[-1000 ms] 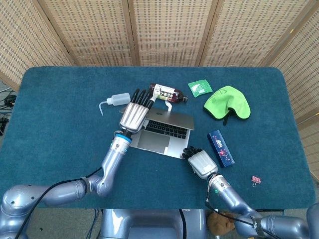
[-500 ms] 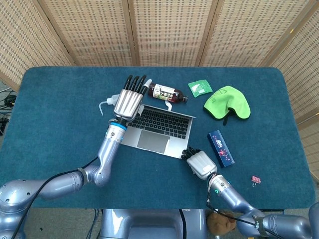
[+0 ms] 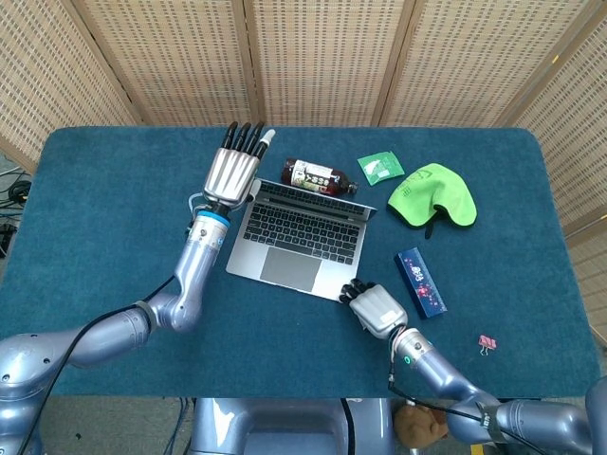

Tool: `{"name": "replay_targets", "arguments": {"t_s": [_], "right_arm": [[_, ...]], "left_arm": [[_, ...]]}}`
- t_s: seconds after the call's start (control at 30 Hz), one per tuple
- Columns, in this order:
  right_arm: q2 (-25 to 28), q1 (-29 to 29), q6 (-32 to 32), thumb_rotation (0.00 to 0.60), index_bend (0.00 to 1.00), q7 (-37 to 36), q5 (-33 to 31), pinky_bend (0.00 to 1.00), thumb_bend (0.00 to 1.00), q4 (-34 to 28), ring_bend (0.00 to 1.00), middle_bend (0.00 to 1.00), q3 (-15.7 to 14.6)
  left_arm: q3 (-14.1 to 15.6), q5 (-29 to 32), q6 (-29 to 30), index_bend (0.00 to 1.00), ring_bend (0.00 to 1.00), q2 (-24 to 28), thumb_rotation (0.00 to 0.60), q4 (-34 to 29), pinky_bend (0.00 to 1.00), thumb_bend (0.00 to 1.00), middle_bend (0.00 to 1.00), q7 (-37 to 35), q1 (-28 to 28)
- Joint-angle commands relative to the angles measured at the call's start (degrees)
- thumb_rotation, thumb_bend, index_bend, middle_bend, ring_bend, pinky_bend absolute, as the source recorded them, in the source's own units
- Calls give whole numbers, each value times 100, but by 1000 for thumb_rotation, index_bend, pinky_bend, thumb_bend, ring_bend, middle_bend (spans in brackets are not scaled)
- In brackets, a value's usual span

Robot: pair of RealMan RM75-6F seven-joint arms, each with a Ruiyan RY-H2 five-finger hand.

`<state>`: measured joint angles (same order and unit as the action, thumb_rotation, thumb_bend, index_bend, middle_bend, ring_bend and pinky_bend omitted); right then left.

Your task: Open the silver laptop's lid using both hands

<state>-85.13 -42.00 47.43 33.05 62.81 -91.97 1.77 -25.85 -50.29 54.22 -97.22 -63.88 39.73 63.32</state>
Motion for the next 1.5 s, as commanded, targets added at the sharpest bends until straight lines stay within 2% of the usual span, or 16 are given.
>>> {"name": "replay_targets", "arguments": {"t_s": [0.03, 0.3, 0.8, 1.1, 1.5], "right_arm": [[13, -80, -67, 600, 229, 71, -129, 283, 1000, -8, 115, 285, 25], [121, -275, -143, 600, 229, 317, -422, 283, 1000, -140, 115, 285, -43], [168, -444, -139, 600, 229, 310, -602, 283, 1000, -185, 115, 285, -134], [235, -508, -190, 600, 229, 135, -546, 283, 1000, -213, 115, 285, -137], [365, -544, -148, 600, 229, 21, -438, 283, 1000, -253, 115, 285, -201]], "left_arm": [[18, 36, -112, 0, 0, 31, 600, 130, 0, 401, 0, -94, 71], [80, 93, -468, 0, 0, -45, 600, 723, 0, 398, 0, -387, 313], [177, 152, -849, 0, 0, -242, 600, 1481, 0, 393, 0, -782, 564], [188, 78, -1091, 0, 0, -427, 600, 1965, 0, 395, 0, -1027, 796], [173, 113, -1475, 0, 0, -814, 600, 2980, 0, 399, 0, -1176, 1128]]}}
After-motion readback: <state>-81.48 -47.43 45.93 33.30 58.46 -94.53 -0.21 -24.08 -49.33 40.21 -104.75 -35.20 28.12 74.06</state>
